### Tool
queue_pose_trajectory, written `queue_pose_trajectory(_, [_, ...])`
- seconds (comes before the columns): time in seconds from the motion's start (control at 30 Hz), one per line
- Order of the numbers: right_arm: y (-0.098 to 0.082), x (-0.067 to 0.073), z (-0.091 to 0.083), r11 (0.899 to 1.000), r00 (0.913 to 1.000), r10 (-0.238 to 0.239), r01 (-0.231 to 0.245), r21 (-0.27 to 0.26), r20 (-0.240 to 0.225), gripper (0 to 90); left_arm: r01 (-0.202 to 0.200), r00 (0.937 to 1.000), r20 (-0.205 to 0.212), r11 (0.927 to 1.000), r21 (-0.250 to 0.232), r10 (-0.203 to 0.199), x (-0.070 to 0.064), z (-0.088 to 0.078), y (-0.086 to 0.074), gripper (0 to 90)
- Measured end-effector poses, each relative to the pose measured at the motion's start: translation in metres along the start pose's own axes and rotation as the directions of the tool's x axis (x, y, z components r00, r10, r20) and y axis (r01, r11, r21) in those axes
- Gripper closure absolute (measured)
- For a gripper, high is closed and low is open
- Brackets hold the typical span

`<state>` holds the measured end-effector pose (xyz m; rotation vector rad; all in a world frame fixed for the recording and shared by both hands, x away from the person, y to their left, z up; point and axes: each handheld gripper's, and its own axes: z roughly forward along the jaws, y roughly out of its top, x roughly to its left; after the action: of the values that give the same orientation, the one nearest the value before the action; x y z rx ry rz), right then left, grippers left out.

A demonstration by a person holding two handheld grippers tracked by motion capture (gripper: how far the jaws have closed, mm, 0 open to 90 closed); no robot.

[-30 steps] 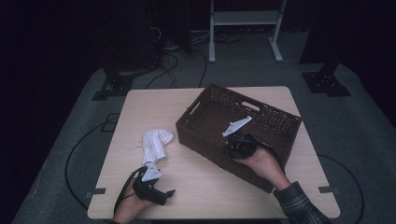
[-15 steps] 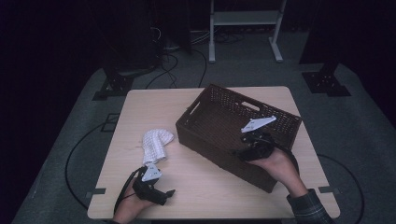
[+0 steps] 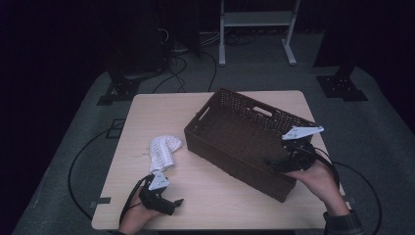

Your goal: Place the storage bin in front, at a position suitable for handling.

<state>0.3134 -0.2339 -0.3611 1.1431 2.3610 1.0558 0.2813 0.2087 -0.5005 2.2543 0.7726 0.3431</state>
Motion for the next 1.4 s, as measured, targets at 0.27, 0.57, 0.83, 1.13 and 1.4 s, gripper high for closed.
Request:
queue_pose_trajectory(0.27, [-0.019, -0.012, -0.017, 1.0, 0.9999, 0.011, -0.01, -0.018, 0.012, 2.7, -0.001, 1.0, -0.001, 1.0, 0.0, 0.001, 0.0, 0.0, 0.0, 0.0])
queue_pose_trajectory(0.57, [-0.049, -0.024, -0.035, 0.998, 0.9992, 0.038, -0.038, -0.044, 0.012, 0.0, 0.002, 1.0, -0.004, 1.0, 0.0, -0.002, 0.0, 0.0, 0.0, 0.0])
queue_pose_trajectory(0.83, [-0.072, -0.023, -0.046, 0.997, 0.9987, 0.052, -0.052, -0.063, -0.001, 0.0, 0.005, 1.0, -0.005, 1.0, -0.001, -0.005, 0.0, 0.0, 0.0, 0.0])
queue_pose_trajectory(1.13, [-0.096, -0.014, -0.041, 0.997, 0.9992, 0.037, -0.038, -0.06, -0.016, 0.0, 0.007, 1.0, -0.007, 1.0, -0.001, -0.007, 0.0, 0.0, 0.0, 0.0])
queue_pose_trajectory(1.4, [-0.119, -0.008, -0.027, 0.996, 0.9981, 0.051, -0.053, -0.066, -0.034, 0.0, 0.007, 0.9999, -0.008, 1.0, -0.005, -0.007, 0.0, 0.0, 0.0, 0.0])
